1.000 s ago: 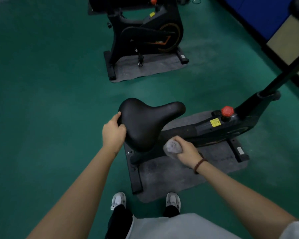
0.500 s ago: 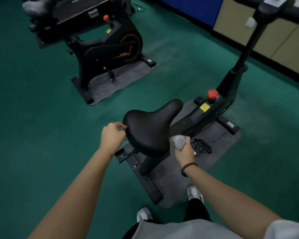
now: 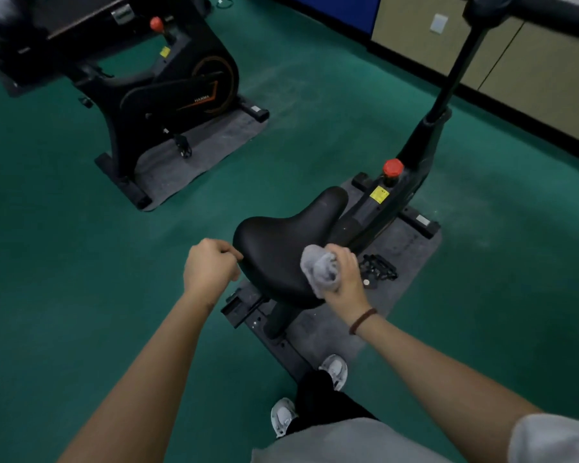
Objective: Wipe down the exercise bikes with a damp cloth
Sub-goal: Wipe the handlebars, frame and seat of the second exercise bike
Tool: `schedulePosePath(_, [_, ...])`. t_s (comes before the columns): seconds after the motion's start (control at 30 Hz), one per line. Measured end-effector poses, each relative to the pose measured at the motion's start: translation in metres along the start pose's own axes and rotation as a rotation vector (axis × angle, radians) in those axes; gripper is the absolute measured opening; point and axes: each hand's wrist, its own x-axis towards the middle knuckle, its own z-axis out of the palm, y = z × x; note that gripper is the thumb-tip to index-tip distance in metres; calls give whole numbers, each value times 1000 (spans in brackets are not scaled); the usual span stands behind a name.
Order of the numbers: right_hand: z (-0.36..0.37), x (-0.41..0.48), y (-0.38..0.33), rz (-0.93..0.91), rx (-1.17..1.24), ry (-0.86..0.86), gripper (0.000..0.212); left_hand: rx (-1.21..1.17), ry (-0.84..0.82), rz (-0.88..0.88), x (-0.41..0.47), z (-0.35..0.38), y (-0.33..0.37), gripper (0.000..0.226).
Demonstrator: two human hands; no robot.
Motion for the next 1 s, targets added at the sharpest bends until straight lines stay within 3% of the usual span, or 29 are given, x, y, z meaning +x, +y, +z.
schedulePosePath(0.1, [-6,17,21,384,120,55,27,-22,63,20,4,-3,4,36])
schedulePosePath(0.2, [-13,31,44,521,25,38,18,-52,116,73,16,-3,12,34])
schedulePosePath(0.33, [-26,65,24,398,9,330,23,-86,227,176,34,5,22,32])
schedulePosePath(0.47, [-26,81,0,142,-146,261,38,-131,208,233,44,22,31,30])
schedulePosePath(0.6, [-21,71,-15,45,-5,309,39,-182,40,477,47,32,50,22])
schedulePosePath(0.7, [-16,62,-22,17,49,220,39,-257,-416,553,55,37,69,28])
schedulePosePath(0.77, [-11,59,-30,85,97,232,37,-158,-604,578,61,43,77,43])
schedulePosePath(0.87, [-7,59,-39,202,47,322,38,14,-609,640,72,49,78,48])
schedulePosePath(1.0, [1,54,-58,331,-9,428,48,-75,-605,608,87,51,79,2])
